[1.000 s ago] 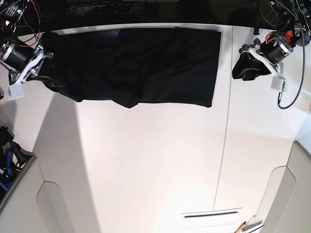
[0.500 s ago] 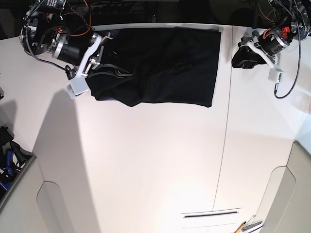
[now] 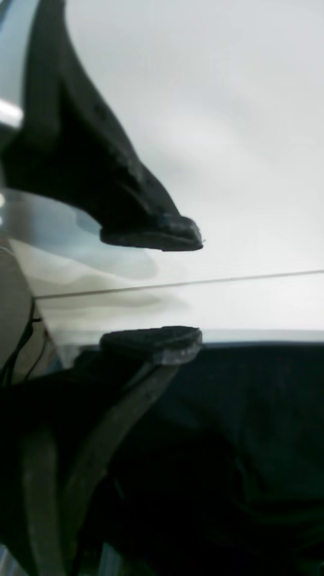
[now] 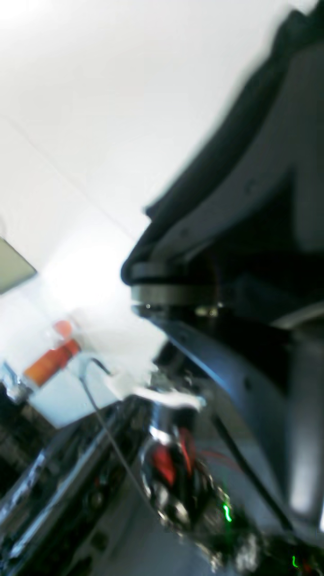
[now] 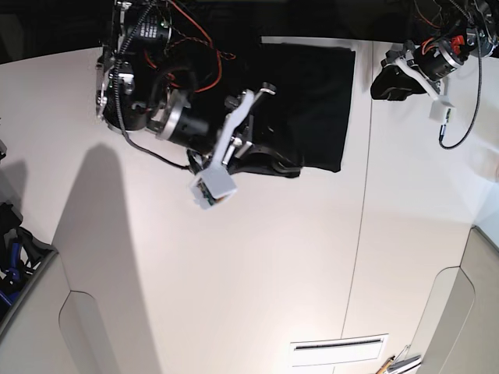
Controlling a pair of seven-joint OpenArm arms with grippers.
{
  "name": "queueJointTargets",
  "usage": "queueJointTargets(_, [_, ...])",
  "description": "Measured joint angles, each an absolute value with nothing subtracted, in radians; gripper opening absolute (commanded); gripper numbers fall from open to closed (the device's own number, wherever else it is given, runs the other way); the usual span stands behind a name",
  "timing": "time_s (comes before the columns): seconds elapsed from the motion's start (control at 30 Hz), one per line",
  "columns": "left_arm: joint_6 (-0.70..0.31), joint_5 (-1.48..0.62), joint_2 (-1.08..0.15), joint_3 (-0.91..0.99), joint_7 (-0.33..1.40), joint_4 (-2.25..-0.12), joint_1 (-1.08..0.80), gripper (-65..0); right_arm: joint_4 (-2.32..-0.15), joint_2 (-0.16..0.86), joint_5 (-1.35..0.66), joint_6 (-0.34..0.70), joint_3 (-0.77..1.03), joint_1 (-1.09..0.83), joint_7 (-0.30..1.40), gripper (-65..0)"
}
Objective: Fold the T-shirt properly
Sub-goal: 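Grasp the folded shirt's end with the right gripper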
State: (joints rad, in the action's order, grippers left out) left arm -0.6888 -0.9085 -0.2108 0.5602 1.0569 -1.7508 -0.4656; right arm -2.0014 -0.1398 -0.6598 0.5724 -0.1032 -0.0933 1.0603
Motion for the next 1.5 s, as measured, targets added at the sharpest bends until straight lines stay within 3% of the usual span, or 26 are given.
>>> queueJointTargets(0.17, [-0.689,-0.909,-0.212,0.560,1.056,-1.751,-0.481,-35.0,-1.833,-0.144,-0.525,0.520,-0.219,-0.005,0.988,-65.0])
queueJointTargets(0.43, [-0.689,-0.931,-0.211,0.560,1.058,-1.751,-0.482,-35.0,-1.625,-0.141,-0.520,0.505,-0.307,0.079,1.030,-65.0])
queueJointTargets(0.47, [-0.689,-0.933,-0.211,0.560,1.058,-1.751,-0.482,-34.9,-1.625,-0.141,-0.537,0.505,-0.307,0.082,1.039,-59.3])
queueJointTargets(0.53, [-0.689,-0.945,-0.211,0.560,1.058,-1.751,-0.482,-34.9,-1.628,-0.141,-0.557,0.507,-0.307,0.101,1.074,-41.1])
queueJointTargets(0.6, [-0.689,-0.960,-0.211,0.560,1.058,-1.751,-0.481,-34.9,-1.646,-0.141,-0.589,0.509,-0.306,0.123,1.085,-35.5])
queueJointTargets(0.9, [-0.689,-0.962,-0.211,0.560,1.058,-1.751,-0.482,-34.9,-1.888,-0.141,-0.591,0.515,-0.306,0.124,1.245,-35.5])
queueJointTargets(1.1, [-0.689,-0.962,-0.213,0.561,1.058,-1.751,-0.482,-34.9,-2.042,-0.090,-0.555,0.516,-0.308,-0.060,1.250,-35.5])
queueJointTargets(1.3, [-0.689,-0.962,-0.220,0.560,1.058,-1.751,-0.482,-34.9,-2.054,0.030,-0.448,0.515,-0.305,-0.197,1.234,-35.5])
queueJointTargets(1.5, [-0.689,-0.972,-0.231,0.560,1.058,-1.751,-0.482,-34.9,-2.054,0.038,-0.364,0.516,-0.308,-0.263,1.174,-33.3])
